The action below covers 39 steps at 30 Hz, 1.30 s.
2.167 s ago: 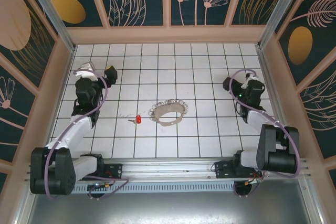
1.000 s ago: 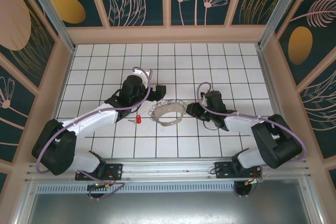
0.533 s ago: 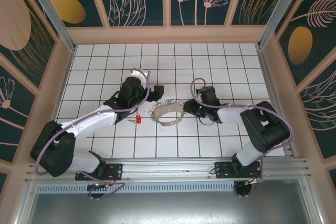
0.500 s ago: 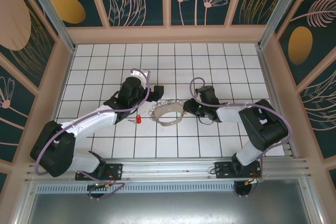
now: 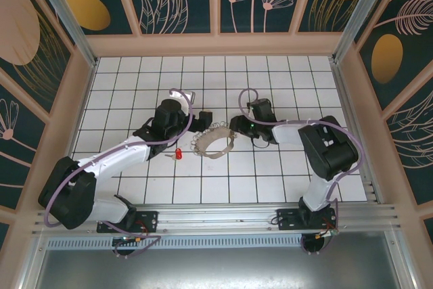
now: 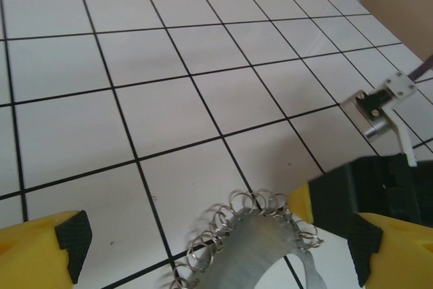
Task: Put the keys on the keyring
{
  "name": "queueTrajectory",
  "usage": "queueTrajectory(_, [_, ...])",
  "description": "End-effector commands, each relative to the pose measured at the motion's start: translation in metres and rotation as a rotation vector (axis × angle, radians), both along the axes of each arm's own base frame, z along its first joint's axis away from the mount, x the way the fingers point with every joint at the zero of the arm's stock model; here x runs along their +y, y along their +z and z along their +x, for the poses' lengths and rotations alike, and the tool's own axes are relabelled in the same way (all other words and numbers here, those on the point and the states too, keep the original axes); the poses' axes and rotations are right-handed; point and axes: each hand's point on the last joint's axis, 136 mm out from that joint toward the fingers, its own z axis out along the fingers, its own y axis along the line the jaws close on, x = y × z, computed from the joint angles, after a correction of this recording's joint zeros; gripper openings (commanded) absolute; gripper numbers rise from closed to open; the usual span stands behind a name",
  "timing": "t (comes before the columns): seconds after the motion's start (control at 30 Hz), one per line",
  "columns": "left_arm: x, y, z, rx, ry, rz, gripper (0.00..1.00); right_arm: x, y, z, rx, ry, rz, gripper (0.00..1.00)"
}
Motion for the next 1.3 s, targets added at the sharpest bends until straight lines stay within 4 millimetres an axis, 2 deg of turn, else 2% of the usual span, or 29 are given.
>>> queueTrajectory(0.0, [-0.019, 0.006, -0.008, -0.006, -0.1, -0.035, 0.98, -0.013, 0.02, 0.002, -0.049, -0.02, -0.001, 0.62])
queueTrajectory(0.13, [-0.035, 0.006, -0.017, -0.008, -0.171, -0.028, 0.96, -0.033, 0.034, -0.004, -0.094, -0.046, -0.016, 0.76])
queueTrajectory(0.17, [-0.039, 0.005, -0.019, -0.002, -0.194, -0.023, 0.96, -0.037, 0.036, -0.006, -0.102, -0.053, -0.029, 0.85])
queueTrajectory(0.2, [-0.044, 0.003, -0.022, 0.009, -0.225, -0.017, 0.92, -0.044, 0.036, -0.008, -0.114, -0.071, -0.052, 0.98])
queueTrajectory(0.27, [-0.054, -0.004, -0.027, 0.039, -0.284, 0.002, 0.86, -0.057, 0.037, -0.012, -0.131, -0.111, -0.079, 0.99])
queueTrajectory(0.43, [-0.082, -0.023, -0.042, 0.113, -0.418, 0.042, 0.82, -0.085, 0.045, -0.021, -0.183, -0.206, -0.09, 0.99])
queueTrajectory(0.57, [-0.099, -0.038, -0.05, 0.176, -0.494, 0.047, 0.75, -0.1, 0.05, -0.027, -0.215, -0.213, -0.116, 0.99])
queueTrajectory(0.67, [-0.102, -0.053, -0.049, 0.227, -0.481, 0.04, 0.75, -0.114, 0.054, -0.029, -0.241, -0.241, -0.1, 0.99])
queueTrajectory(0.8, [-0.102, -0.058, -0.041, 0.235, -0.431, 0.016, 0.83, -0.132, 0.053, -0.031, -0.234, -0.288, -0.069, 0.99])
queueTrajectory(0.9, [-0.102, -0.058, -0.042, 0.22, -0.428, -0.006, 0.91, -0.132, 0.05, -0.036, -0.238, -0.263, -0.068, 0.99])
queueTrajectory(0.97, [-0.104, -0.059, -0.042, 0.216, -0.444, -0.003, 0.89, -0.128, 0.05, -0.039, -0.248, -0.235, -0.047, 0.99])
queueTrajectory(1.1, [-0.113, -0.077, -0.046, 0.282, -0.505, 0.038, 0.79, -0.117, 0.049, -0.044, -0.246, -0.182, 0.006, 0.99])
queueTrajectory(1.2, [-0.117, -0.088, -0.05, 0.318, -0.547, 0.052, 0.66, -0.114, 0.051, -0.044, -0.242, -0.177, 0.02, 0.9])
queueTrajectory(1.27, [-0.118, -0.092, -0.051, 0.327, -0.556, 0.057, 0.61, -0.117, 0.05, -0.042, -0.235, -0.191, 0.015, 0.86])
